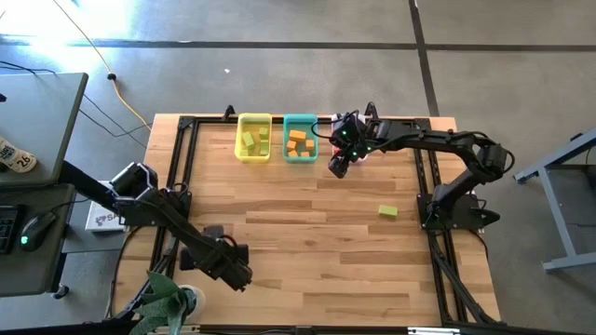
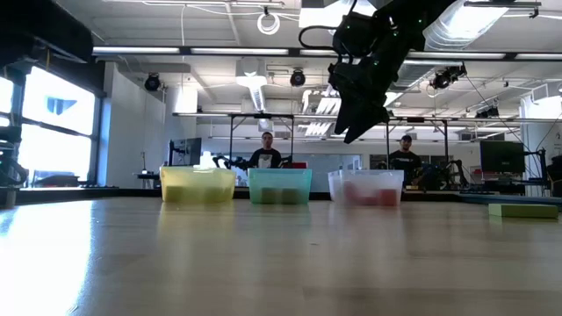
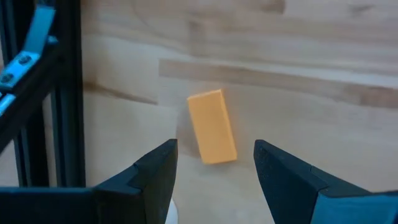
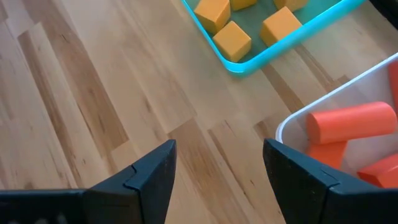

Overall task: Sort & place blocks by color
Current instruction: Put the yellow block into the blue bin

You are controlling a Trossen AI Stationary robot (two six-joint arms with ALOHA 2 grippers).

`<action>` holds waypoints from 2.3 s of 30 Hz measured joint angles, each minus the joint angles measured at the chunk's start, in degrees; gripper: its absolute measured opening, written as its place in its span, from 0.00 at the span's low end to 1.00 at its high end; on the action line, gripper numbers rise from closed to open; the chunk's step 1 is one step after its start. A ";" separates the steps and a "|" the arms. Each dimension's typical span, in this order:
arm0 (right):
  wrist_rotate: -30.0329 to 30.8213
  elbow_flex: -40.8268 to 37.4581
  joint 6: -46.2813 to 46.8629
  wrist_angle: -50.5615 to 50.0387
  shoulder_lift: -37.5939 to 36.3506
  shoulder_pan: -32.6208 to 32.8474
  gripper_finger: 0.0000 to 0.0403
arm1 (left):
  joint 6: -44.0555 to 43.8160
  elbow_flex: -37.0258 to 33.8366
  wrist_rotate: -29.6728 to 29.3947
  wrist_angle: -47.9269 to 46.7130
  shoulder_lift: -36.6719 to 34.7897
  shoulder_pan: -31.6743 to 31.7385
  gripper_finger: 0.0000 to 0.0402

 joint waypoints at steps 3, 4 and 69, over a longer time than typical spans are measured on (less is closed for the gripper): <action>0.00 0.00 0.00 0.00 0.02 0.00 0.56 | -0.37 -2.47 0.92 3.83 0.00 0.00 0.50; 0.00 0.00 0.00 0.00 0.02 0.00 0.56 | -0.42 -3.26 0.94 5.23 0.00 0.00 0.50; 4.97 3.18 -4.67 2.15 -0.08 -5.51 0.56 | 49.01 -3.75 -27.30 28.81 -0.33 23.94 0.22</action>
